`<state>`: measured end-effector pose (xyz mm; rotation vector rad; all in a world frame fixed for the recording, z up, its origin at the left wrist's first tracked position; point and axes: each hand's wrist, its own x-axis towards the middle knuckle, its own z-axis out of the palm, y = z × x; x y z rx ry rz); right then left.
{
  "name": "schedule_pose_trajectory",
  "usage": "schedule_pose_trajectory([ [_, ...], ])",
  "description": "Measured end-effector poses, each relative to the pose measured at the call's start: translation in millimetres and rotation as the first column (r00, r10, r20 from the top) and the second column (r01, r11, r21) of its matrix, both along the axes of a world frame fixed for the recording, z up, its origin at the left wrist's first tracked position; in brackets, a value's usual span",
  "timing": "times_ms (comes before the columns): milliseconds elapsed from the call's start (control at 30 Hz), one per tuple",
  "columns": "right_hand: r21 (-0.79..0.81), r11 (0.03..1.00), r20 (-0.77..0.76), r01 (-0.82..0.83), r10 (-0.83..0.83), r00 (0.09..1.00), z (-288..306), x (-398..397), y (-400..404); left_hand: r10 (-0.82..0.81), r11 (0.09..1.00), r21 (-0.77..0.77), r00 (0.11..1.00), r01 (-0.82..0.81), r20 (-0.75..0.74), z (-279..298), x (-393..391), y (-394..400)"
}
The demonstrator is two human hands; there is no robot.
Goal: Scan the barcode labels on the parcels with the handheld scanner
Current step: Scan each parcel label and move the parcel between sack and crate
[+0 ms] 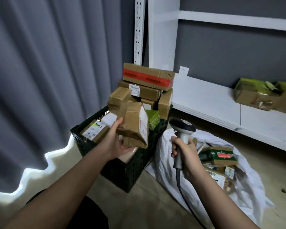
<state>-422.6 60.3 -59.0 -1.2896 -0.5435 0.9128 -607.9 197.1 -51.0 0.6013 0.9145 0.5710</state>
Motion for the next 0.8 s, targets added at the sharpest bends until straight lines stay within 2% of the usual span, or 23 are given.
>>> schedule_pose_trajectory([
  [200, 0.071, 0.985, -0.108, 0.156, -0.148, 0.983, 16.6, 17.7, -34.9, -0.232, 0.962, -0.103, 0.958, 0.251, 0.17, 11.7, 44.5, -53.1],
  [367, 0.152, 0.974, -0.195, 0.169, -0.138, 0.971, 22.0, 26.5, -54.3, -0.349, 0.925, -0.089, 0.919, 0.369, 0.181, 16.3, 64.0, -84.7],
  [633, 0.185, 0.975, -0.259, 0.124, -0.073, 0.963, 27.0, 35.9, -68.2, -0.501, 0.859, -0.045, 0.855, 0.51, 0.129, 21.3, 67.6, -93.6],
  [800, 0.177, 0.984, -0.28, -0.011, 0.061, 0.958, 33.1, 41.1, -79.0, -0.576, 0.817, 0.021, 0.817, 0.576, -0.014, 28.8, 59.7, -83.4],
])
